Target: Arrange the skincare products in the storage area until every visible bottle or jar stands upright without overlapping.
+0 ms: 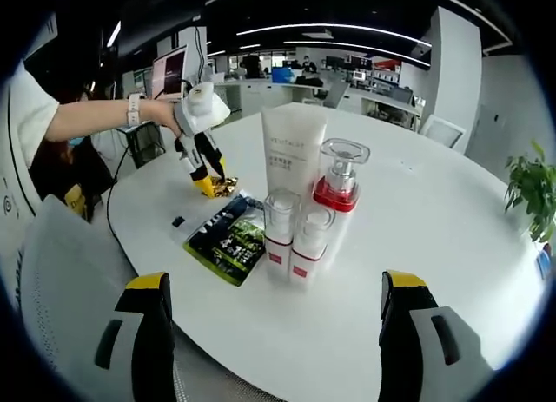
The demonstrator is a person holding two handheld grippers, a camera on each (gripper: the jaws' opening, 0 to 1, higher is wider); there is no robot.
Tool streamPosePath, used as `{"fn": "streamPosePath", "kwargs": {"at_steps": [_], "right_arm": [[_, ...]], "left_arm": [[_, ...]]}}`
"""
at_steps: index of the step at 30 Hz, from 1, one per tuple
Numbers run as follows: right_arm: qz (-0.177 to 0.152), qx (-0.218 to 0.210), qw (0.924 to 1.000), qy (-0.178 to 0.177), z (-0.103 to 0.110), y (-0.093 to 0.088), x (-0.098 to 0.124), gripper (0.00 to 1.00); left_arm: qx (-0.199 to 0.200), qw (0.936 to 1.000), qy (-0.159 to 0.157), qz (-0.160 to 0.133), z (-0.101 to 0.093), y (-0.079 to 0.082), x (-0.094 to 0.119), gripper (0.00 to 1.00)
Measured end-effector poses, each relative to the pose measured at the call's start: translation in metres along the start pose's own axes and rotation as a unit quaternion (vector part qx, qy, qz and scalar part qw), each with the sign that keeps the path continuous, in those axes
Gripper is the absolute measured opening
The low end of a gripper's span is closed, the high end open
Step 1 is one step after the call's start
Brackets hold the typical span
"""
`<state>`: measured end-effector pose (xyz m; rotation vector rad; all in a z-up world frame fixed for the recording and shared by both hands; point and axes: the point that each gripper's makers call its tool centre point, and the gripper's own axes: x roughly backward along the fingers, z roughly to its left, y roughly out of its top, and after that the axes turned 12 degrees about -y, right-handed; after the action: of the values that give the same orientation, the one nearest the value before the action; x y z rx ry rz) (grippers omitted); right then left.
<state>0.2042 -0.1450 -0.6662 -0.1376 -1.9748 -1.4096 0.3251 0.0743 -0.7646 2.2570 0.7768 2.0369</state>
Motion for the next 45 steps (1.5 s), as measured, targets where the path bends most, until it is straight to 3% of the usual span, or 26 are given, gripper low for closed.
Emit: {"fn": "streamPosePath", "kwargs": {"at_steps": [9, 15, 19, 21, 35, 45], "right_arm": [[-0.002, 0.0, 1.0, -0.001, -0.001, 0.0, 0.001, 1.0], [-0.002, 0.0, 1.0, -0.001, 0.0, 0.0, 0.002, 1.0], [0.002, 0.003, 1.0, 0.0, 0.001, 0.0, 0.001, 1.0], [0.002, 0.004, 1.0, 0.002, 0.002, -0.001, 0.001, 1.0], [0.003, -0.001, 1.0, -0.002, 0.001, -0.004, 0.004, 1.0], [0.002, -0.001, 1.0, -0.001, 0.002, -0.004, 0.003, 1.0]], "left_arm": [[-0.056, 0.9983, -0.01, 0.014, -0.014, 0.002, -0.001, 0.36], [-0.07, 0.997, -0.028, 0.017, -0.022, 0.005, -0.002, 0.36], [-0.114, 0.9917, -0.043, 0.04, -0.028, 0.002, -0.003, 0.36], [-0.122, 0.9909, -0.035, 0.043, -0.028, 0.002, -0.003, 0.36], [-0.162, 0.9838, -0.058, 0.05, -0.026, 0.004, -0.01, 0.36], [-0.161, 0.9843, -0.056, 0.044, -0.024, 0.003, -0.008, 0.34]]}}
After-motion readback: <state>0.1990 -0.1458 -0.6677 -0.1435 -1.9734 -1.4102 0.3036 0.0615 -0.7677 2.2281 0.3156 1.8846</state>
